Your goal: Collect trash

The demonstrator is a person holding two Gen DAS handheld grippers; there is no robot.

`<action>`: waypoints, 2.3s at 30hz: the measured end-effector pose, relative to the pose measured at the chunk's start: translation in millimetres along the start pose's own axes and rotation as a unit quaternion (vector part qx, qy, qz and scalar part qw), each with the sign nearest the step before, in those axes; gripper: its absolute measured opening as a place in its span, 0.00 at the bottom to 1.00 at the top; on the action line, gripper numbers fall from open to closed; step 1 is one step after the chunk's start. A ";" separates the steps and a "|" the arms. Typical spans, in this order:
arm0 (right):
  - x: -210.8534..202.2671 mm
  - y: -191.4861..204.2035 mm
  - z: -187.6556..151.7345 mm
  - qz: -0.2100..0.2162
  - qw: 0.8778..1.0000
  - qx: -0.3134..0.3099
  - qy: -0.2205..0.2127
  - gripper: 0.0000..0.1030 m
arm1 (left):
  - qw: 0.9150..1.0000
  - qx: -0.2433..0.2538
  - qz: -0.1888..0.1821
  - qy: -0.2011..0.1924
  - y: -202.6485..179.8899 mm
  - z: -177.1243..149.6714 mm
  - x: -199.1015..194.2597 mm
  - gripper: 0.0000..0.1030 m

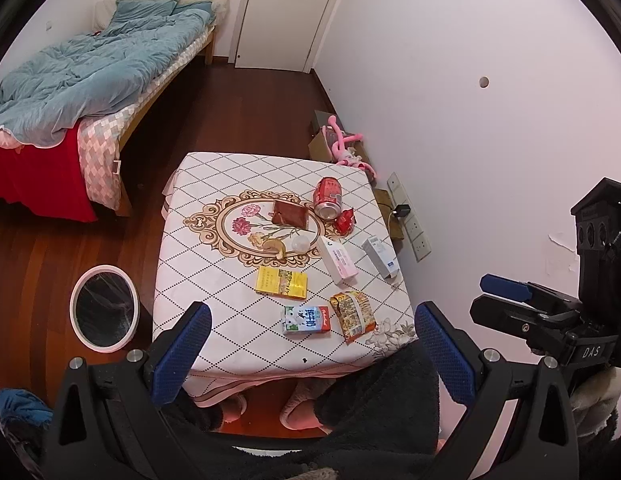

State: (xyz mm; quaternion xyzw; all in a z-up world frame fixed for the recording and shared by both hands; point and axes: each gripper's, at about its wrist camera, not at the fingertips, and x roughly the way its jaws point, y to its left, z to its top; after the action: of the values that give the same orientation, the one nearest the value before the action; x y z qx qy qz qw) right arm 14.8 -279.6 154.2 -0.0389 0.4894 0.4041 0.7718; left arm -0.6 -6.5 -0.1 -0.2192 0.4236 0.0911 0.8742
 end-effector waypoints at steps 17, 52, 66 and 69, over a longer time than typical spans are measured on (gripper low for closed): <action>-6.0 1.6 5.4 0.007 1.000 -0.007 0.001 1.00 | 1.000 -0.001 0.003 -0.003 2.2 -1.9 -3.2 1.00; 3.4 6.3 -0.8 0.010 1.000 -0.013 0.008 1.00 | 1.000 -0.006 0.005 -0.008 6.5 -7.0 -4.2 1.00; 3.5 12.1 0.8 0.010 1.000 -0.015 0.002 1.00 | 1.000 -0.004 0.004 -0.008 7.0 -5.4 -2.9 1.00; 2.7 11.1 1.7 0.011 1.000 -0.014 0.002 1.00 | 1.000 -0.002 0.003 -0.008 5.1 -5.3 -2.3 1.00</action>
State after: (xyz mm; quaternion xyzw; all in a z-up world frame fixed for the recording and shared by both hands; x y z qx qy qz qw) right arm 9.2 -269.8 156.7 -0.0451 0.4852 0.4197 0.7658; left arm -7.5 -4.3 -2.8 -0.2187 0.4176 0.0962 0.8767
